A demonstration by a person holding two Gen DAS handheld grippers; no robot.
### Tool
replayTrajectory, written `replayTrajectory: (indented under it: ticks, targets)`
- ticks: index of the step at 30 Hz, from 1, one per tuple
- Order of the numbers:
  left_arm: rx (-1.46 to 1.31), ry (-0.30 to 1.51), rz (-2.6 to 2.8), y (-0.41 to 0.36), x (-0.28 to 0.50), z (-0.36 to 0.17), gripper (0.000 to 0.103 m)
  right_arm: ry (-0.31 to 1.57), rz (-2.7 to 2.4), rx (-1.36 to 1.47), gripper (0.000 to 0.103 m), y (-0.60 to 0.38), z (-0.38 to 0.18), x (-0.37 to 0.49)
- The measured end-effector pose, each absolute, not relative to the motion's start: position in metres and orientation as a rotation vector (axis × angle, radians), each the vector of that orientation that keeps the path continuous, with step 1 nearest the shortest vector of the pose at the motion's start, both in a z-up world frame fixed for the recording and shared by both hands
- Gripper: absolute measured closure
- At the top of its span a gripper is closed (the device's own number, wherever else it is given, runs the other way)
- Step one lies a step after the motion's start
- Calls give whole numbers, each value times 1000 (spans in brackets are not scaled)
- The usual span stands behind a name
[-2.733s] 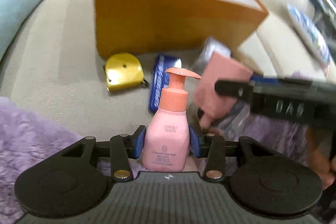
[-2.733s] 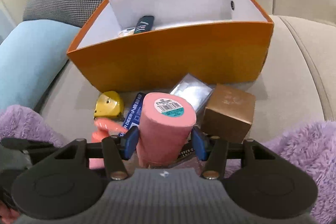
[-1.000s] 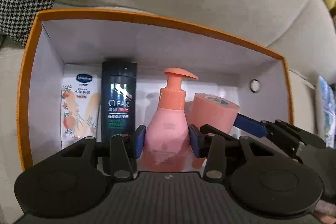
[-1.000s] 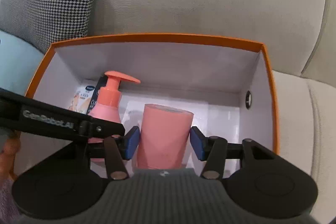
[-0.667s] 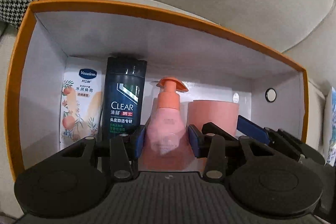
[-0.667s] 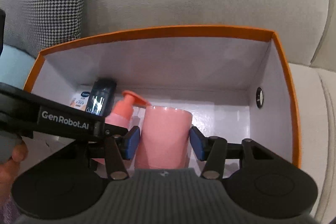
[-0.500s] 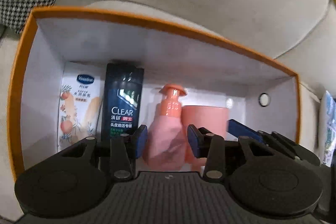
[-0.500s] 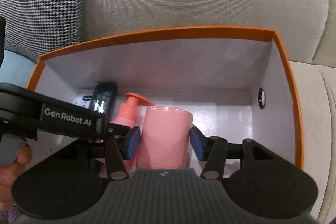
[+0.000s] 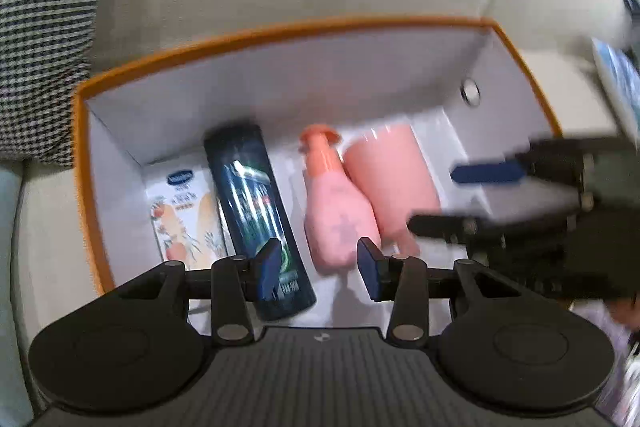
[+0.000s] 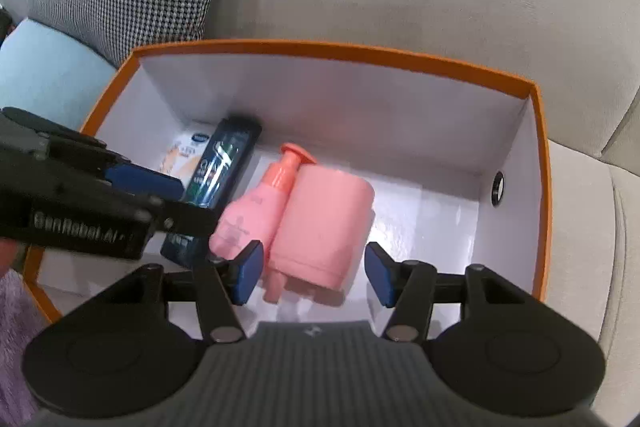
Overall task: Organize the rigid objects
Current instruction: 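Open both grippers and withdraw them from the box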
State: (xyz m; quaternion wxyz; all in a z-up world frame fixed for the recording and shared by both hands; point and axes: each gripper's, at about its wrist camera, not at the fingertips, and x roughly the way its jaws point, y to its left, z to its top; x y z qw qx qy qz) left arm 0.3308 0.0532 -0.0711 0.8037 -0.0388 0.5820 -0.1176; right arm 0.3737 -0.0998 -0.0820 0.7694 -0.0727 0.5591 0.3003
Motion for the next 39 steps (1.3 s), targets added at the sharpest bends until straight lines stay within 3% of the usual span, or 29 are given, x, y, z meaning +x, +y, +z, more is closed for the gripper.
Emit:
replayTrajectory:
  ticks: [7,18,39]
  targets:
    - [23,1244,-307,38,324,-88,55,1238,657,-141,49,-93,-97,377]
    - [26,1201,-281,48,325,-88,72,1203,700,-173,53,-73,-100,385]
    - [-2,1187,-249,53,324,-87,72,1174,610,-92,51,-72,-101,397]
